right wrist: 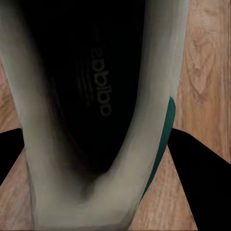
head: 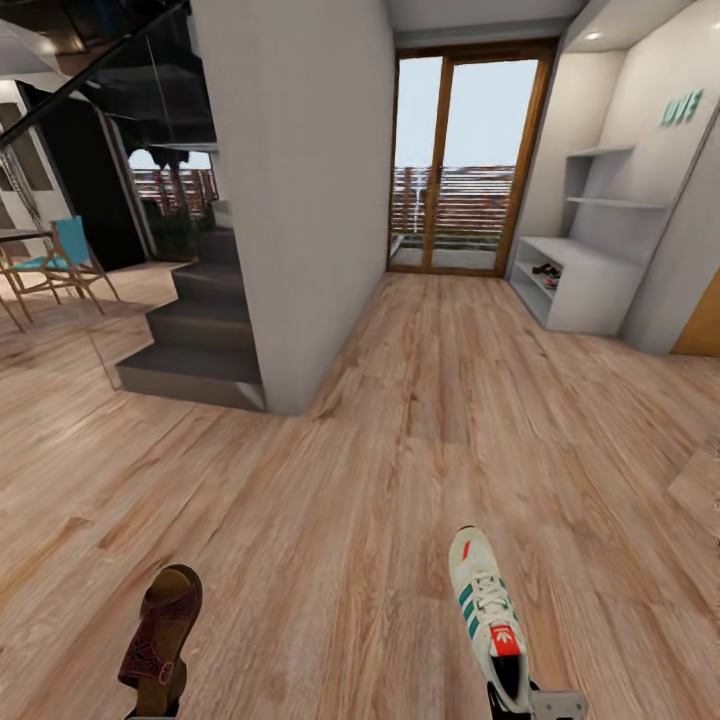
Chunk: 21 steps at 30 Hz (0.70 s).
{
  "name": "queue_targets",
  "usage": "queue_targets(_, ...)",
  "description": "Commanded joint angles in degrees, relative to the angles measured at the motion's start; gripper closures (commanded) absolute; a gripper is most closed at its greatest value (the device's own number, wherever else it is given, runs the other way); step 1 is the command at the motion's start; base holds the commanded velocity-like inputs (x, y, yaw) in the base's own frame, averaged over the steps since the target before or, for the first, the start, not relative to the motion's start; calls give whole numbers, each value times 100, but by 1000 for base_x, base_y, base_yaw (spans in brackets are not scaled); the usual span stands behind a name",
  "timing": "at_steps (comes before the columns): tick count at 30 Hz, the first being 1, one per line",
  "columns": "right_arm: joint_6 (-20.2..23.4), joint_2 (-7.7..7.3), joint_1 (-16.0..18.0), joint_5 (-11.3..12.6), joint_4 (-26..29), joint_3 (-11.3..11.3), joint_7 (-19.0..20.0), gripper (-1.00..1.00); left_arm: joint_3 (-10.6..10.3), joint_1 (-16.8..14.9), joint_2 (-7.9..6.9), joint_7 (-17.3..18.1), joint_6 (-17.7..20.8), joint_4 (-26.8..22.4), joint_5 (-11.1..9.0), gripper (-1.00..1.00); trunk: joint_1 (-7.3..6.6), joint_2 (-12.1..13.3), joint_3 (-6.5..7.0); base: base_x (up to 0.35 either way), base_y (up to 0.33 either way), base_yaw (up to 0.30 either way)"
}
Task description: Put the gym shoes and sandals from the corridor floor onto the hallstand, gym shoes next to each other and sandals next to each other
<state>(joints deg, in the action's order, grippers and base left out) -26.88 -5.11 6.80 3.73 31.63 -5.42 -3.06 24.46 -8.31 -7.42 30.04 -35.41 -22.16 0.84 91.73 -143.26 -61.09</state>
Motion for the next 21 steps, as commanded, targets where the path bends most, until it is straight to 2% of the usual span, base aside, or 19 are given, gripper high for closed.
queue_targets(1, -19, -8, 5, 41, -6, -45, -26, 100, 50, -4, 4, 46, -10, 1, 22, 100, 2, -2, -5, 340, 0, -251)
queue_targets(8, -19, -8, 5, 44, 4, -47, -37, 100, 50, -4, 4, 46, -10, 1, 22, 100, 2, -2, -23, 340, 0, -252)
queue_targets(21, -19, -8, 5, 49, 22, -47, -37, 100, 50, -4, 4, 46, -10, 1, 26, 100, 2, -2, -114, 340, 0, -187)
